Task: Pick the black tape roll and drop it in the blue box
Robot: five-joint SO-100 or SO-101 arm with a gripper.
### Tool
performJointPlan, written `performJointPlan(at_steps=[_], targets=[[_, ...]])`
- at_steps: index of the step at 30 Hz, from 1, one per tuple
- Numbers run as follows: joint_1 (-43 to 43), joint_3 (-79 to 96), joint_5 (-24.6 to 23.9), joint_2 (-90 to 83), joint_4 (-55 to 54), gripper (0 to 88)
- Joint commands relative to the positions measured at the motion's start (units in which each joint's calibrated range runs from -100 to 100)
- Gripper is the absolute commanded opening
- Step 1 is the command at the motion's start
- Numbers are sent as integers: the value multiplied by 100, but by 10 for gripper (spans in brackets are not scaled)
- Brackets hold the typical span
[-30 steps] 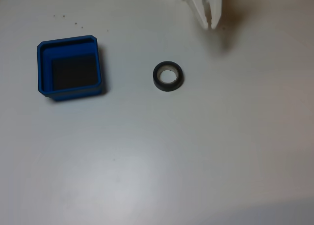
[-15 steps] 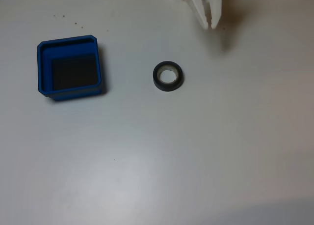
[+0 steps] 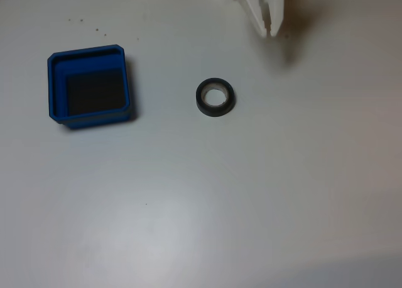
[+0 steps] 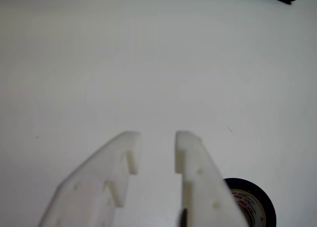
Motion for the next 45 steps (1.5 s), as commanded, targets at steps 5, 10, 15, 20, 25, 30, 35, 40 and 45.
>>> performJointPlan(at_steps=[5, 10, 15, 20, 25, 30, 35, 40, 45], targets=[[49, 90, -26, -298, -66, 7], [69, 90, -26, -298, -66, 7], [88, 90, -26, -298, -66, 7], [538, 90, -35, -298, -66, 7], [1046, 90, -35, -298, -66, 7], [1515, 90, -35, -298, -66, 7], [2140, 90, -35, -290, -57, 7], [2150, 90, -35, -290, -57, 7], [2131, 90, -26, -248, -57, 7]])
